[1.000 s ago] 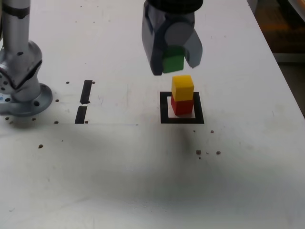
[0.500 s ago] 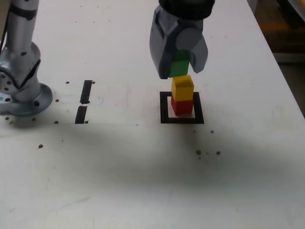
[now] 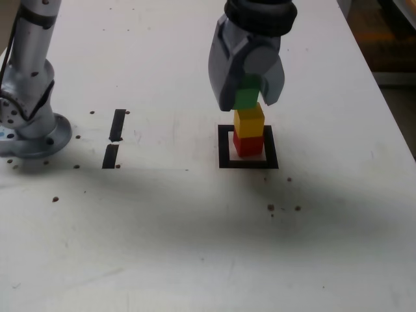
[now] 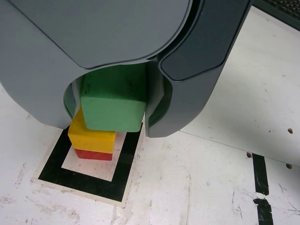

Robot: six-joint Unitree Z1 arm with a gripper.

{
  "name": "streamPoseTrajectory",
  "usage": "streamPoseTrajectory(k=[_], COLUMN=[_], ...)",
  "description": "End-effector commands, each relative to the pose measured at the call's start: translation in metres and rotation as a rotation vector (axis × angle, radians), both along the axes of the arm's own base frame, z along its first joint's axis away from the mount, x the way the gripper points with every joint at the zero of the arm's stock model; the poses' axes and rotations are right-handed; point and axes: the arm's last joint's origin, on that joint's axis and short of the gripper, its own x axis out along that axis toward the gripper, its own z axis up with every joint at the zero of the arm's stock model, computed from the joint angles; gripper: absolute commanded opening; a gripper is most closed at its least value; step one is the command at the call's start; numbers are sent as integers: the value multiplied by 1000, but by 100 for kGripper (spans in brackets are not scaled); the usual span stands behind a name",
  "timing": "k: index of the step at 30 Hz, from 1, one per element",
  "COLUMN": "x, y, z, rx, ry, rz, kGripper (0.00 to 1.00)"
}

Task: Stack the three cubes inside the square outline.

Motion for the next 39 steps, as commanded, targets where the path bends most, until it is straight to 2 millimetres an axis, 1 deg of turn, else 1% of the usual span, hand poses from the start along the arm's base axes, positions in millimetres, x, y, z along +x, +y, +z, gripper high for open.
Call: streamPoseTrajectory(k=[1,10,21,31,33,35,36,39], x=[1,8,10,13,13,13,13,13], y=[0,-1,4,3,3,3,3,3], z=[-2,-13,-12,-16,-17,-18,-18,-18], rx=[-2,-22,-33,-40,-42,-43,-44,-42], ry=[9,27,15,8,10,12,12,9], rz=[-1,-4,-3,-6,-5,-5,-5,-5], kGripper=[19,19,19,26,29,36,41,64])
